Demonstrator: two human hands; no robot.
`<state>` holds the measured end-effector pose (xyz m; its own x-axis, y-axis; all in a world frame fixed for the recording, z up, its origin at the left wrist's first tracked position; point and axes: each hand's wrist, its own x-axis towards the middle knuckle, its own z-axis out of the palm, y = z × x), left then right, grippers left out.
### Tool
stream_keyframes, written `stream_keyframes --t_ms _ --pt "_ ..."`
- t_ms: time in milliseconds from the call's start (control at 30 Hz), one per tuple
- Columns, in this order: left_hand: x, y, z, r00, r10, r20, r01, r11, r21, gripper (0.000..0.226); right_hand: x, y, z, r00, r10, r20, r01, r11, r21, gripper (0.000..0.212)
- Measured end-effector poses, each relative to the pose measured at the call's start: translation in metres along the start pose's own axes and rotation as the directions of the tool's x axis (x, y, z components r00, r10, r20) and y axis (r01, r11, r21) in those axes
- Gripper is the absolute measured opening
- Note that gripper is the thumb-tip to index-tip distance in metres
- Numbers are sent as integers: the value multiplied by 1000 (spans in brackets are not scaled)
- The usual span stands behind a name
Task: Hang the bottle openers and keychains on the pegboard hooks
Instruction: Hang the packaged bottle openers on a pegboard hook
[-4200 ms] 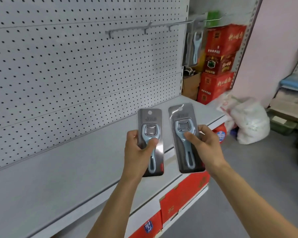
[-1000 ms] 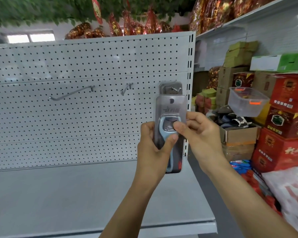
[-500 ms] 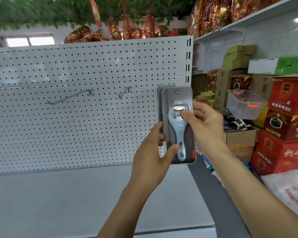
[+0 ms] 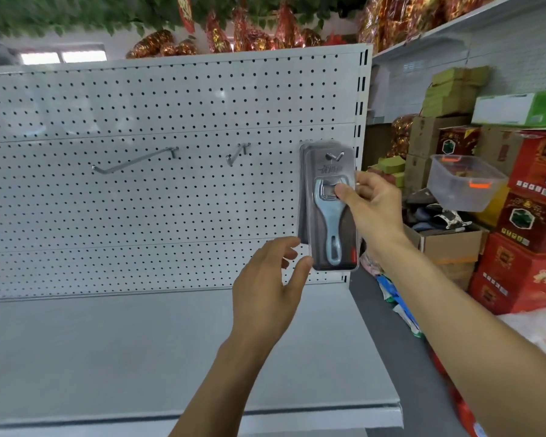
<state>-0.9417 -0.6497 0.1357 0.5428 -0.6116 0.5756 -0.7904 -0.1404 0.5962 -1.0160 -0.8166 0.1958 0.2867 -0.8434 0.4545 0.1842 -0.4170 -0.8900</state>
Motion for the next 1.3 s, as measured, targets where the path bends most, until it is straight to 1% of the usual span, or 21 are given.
stream_keyframes --t_ms 133,267,400,467,533,600,700,833,967,1100,1200,1300 --pt "2 -4 1 1000 1 5 -2 1000 21 29 7 0 3 1000 4 14 -4 1000 -7 16" --pt "-1 -8 0 1000 -10 11 10 999 42 30 3 6 0 1000 11 26 -8 995 -97 15" --pt "-14 -15 -4 998 -54 27 53 997 51 31 -26 25 -8 999 25 44 -14 970 -245 45" --pt "-25 -21 -6 997 -74 32 72 995 64 32 -54 33 -13 997 22 77 3 952 -307 51" --pt "-40 -28 -8 995 -96 42 93 993 80 35 -85 43 -15 992 -35 121 74 942 -328 48" --pt "-56 -36 -11 991 -123 45 118 987 107 38 -117 50 -14 983 -89 162 139 933 -332 41" --pt "-86 -50 -17 982 -180 52 173 977 125 41 -161 60 -9 962 -103 255 190 919 -346 33" --pt "-131 -76 -34 962 -260 77 247 957 150 50 -213 73 4 901 -31 432 218 894 -391 32" --pt "-169 -104 -59 936 -342 79 322 927 192 56 -256 83 32 830 50 556 234 873 -428 34" --pt "-200 -133 -95 907 -417 55 397 892 215 52 -297 83 71 765 146 627 199 872 -446 34" --pt "-222 -161 -129 884 -466 38 447 867 218 55 -329 79 111 720 189 667 187 873 -449 35" --pt "-242 -195 -172 862 -505 40 483 843 236 56 -362 71 161 695 213 686 175 876 -449 36"
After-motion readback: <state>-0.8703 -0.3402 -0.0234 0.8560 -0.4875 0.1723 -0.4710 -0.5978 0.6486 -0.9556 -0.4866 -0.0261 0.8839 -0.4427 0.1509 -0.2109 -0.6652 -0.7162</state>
